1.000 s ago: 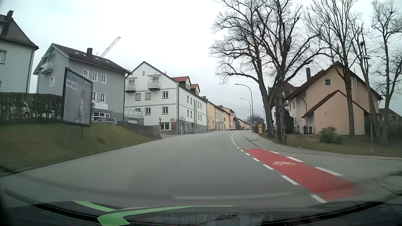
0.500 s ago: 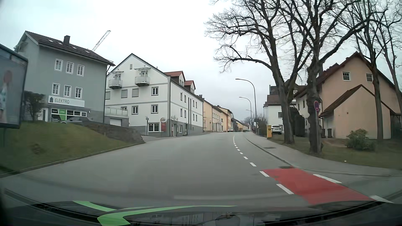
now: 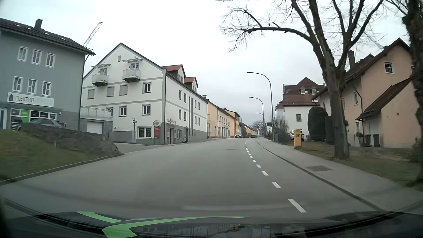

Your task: Follow the waypoints while adhering to traffic rules and regulations

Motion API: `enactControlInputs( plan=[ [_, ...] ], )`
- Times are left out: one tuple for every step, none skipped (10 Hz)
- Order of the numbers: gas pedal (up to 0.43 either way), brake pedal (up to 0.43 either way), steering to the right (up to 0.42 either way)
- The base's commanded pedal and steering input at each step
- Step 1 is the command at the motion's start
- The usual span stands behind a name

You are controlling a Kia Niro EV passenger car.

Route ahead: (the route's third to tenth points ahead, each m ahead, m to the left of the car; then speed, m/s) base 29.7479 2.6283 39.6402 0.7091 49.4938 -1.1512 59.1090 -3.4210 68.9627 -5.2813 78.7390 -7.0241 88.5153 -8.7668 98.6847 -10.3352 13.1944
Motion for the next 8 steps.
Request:
enactControlInputs(
  plan=[
    [0.157, 0.000, 0.018],
    [0.157, 0.000, 0.019],
    [0.157, 0.000, 0.019],
    [0.157, 0.000, 0.020],
    [0.157, 0.000, 0.020],
    [0.157, 0.000, 0.020],
    [0.157, 0.000, 0.020],
    [0.157, 0.000, 0.020]
  ],
)
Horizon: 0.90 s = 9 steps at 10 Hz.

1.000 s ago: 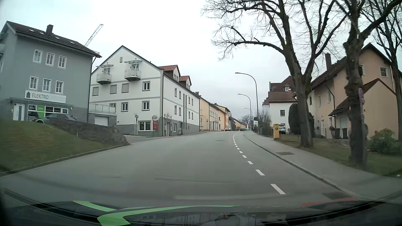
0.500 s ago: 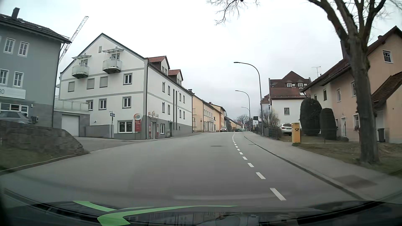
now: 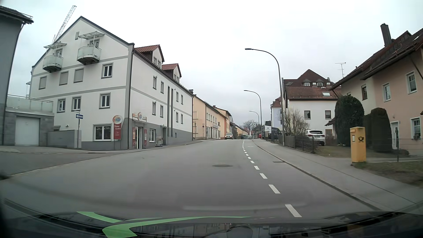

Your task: Follow the waypoints while adhering to traffic rules and regulations

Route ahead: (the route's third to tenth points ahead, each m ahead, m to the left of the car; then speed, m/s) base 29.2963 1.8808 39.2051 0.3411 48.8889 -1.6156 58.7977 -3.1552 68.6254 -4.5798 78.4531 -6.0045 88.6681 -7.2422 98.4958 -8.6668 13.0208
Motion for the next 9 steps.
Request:
enactControlInputs(
  plan=[
    [0.157, 0.000, 0.019],
    [0.157, 0.000, 0.019],
    [0.157, 0.000, 0.019],
    [0.157, 0.000, 0.019],
    [0.157, 0.000, 0.019],
    [0.157, 0.000, 0.018],
    [0.157, 0.000, 0.014],
    [0.157, 0.000, 0.014],
    [0.157, 0.000, 0.014]
  ],
)
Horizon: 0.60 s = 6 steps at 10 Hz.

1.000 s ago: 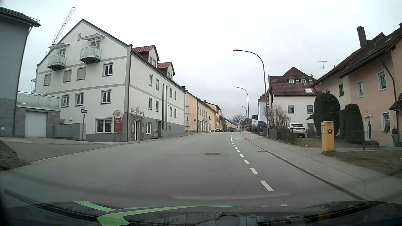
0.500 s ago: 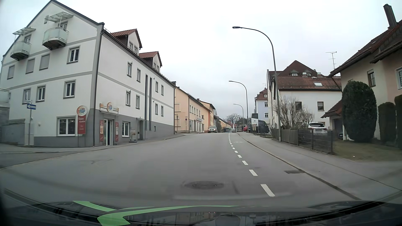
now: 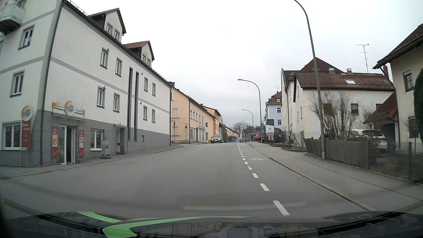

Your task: Follow the waypoints while adhering to traffic rules and regulations

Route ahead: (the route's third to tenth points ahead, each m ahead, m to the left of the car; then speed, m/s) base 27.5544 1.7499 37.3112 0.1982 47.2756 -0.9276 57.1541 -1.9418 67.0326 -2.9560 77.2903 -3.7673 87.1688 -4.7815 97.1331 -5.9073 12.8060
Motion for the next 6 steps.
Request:
enactControlInputs(
  plan=[
    [0.157, 0.000, 0.014],
    [0.157, 0.000, 0.014],
    [0.157, 0.000, 0.014],
    [0.157, 0.000, 0.014],
    [0.157, 0.000, 0.014],
    [0.157, 0.000, 0.013]
  ],
)
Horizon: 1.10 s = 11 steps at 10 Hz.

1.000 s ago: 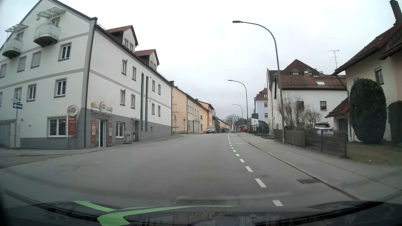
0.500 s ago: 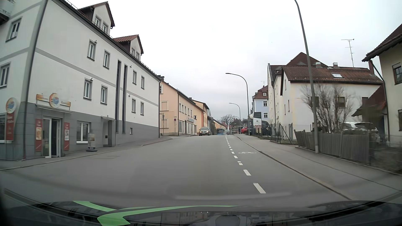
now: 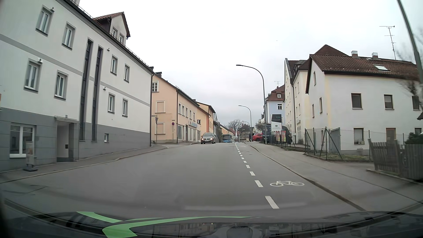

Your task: Follow the waypoints while adhering to traffic rules and regulations

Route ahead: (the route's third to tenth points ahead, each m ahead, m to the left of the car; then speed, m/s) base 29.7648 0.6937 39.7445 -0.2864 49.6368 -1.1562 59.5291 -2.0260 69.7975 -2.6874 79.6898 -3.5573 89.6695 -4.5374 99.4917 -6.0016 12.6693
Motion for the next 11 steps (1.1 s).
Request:
enactControlInputs(
  plan=[
    [0.150, 0.000, 0.012],
    [0.150, 0.000, 0.012],
    [0.150, 0.000, 0.013],
    [0.138, 0.000, 0.012],
    [0.138, 0.000, 0.013],
    [0.138, 0.000, 0.012],
    [0.138, 0.000, 0.013],
    [0.138, 0.000, 0.012],
    [0.138, 0.000, 0.013],
    [0.138, 0.000, 0.012],
    [0.138, 0.000, 0.013]
  ],
)
